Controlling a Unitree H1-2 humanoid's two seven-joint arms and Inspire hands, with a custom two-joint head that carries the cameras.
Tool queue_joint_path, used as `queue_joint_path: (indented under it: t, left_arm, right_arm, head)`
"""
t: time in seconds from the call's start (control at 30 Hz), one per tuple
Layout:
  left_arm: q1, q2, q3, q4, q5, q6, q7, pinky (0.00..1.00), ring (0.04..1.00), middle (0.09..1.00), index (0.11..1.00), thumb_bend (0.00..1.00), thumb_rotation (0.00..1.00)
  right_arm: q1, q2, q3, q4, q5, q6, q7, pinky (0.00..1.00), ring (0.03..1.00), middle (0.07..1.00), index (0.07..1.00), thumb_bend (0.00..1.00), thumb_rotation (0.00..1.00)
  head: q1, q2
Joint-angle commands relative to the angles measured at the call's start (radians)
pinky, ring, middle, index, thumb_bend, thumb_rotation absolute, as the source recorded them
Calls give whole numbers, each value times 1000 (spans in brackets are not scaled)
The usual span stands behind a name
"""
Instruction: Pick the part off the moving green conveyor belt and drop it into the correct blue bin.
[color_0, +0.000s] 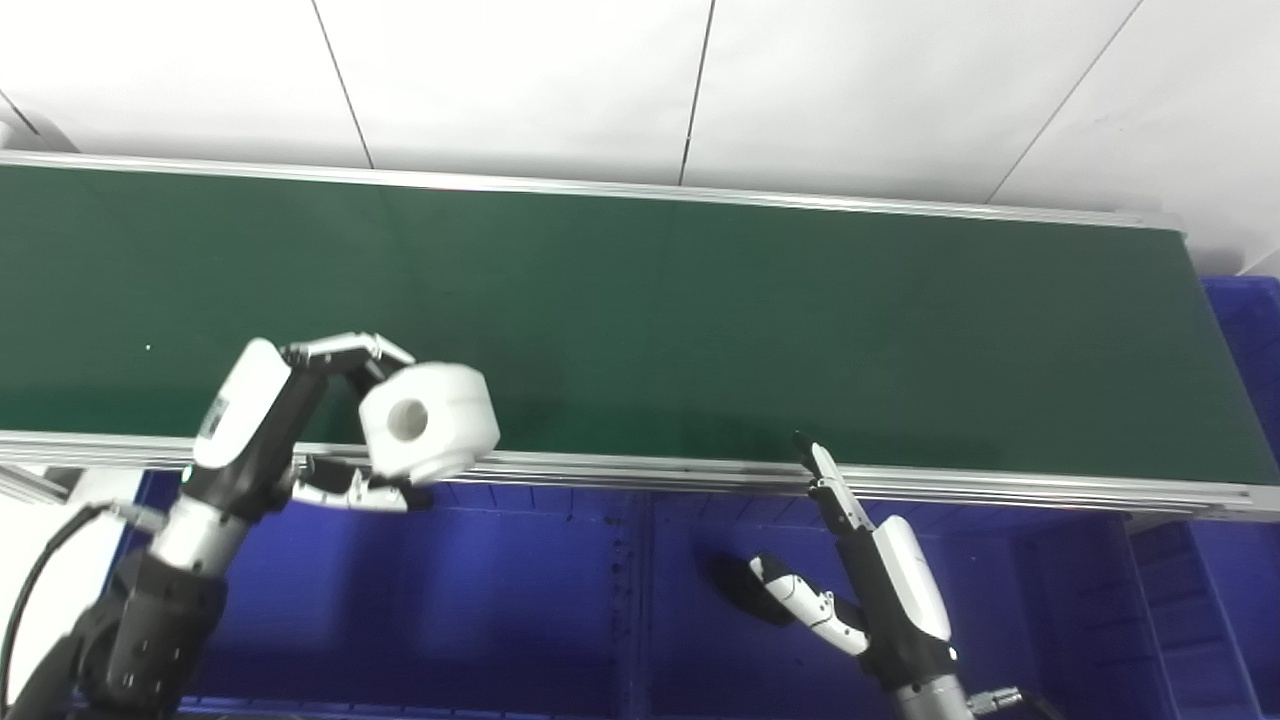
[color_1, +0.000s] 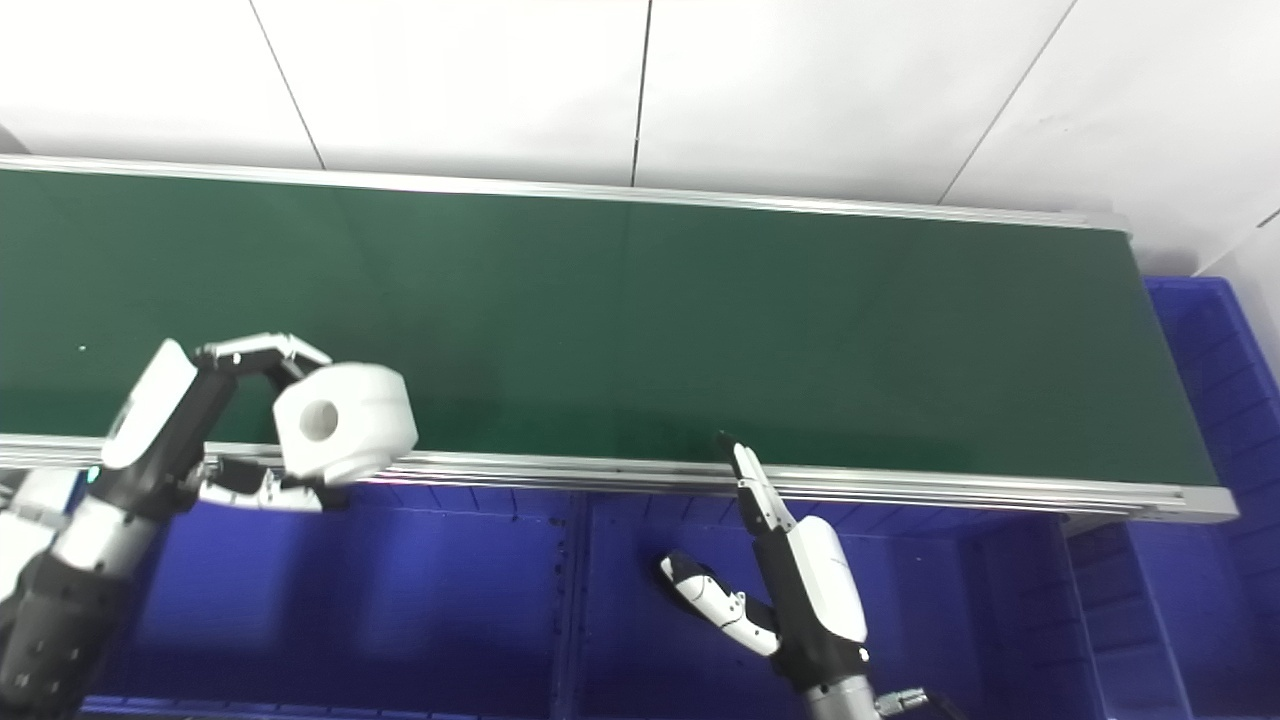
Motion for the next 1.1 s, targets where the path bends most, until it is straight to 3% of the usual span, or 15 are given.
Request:
queue_joint_path:
  t: [0.0, 0.3, 0.5, 0.63, 0.87, 1.07]
  left_arm:
    - [1, 34, 3, -17, 8, -27, 65, 392, 419, 503, 511, 500, 0]
    - [46, 81, -57, 46, 76, -27, 221, 405, 428, 499, 497, 501, 0]
    - [83, 86, -76, 109, 98, -27, 234, 415, 436, 496, 492, 503, 0]
    - [73, 123, -156, 183, 118, -27, 314, 421, 442, 496, 489, 502, 0]
    - [78, 185, -278, 268, 156, -27, 397, 409, 426, 509, 487, 501, 0]
    - [79, 213, -347, 298, 176, -27, 455, 385, 404, 513, 505, 499, 0]
  right_arm:
    - [1, -4, -6, -34, -4, -10, -8, 842, 938, 977, 984, 611, 904]
    - [-8, -13, -12, -30, 1, -4, 3, 843, 938, 976, 988, 627, 909]
    - [-15, -19, -18, -21, 19, -8, 7, 845, 935, 974, 985, 629, 908]
    - [-18, -20, -23, -7, 29, -35, -4, 834, 925, 966, 979, 605, 865]
    - [-19, -17, -23, -22, 32, -11, 11, 830, 924, 967, 982, 635, 898]
    - [-14, -10, -32, -33, 18, -2, 3, 823, 916, 958, 976, 636, 903]
  head:
    - [-2, -1]
    - [-2, -5]
    - [-2, -9]
    - [-2, -9]
    - [9, -5]
    - [68, 7]
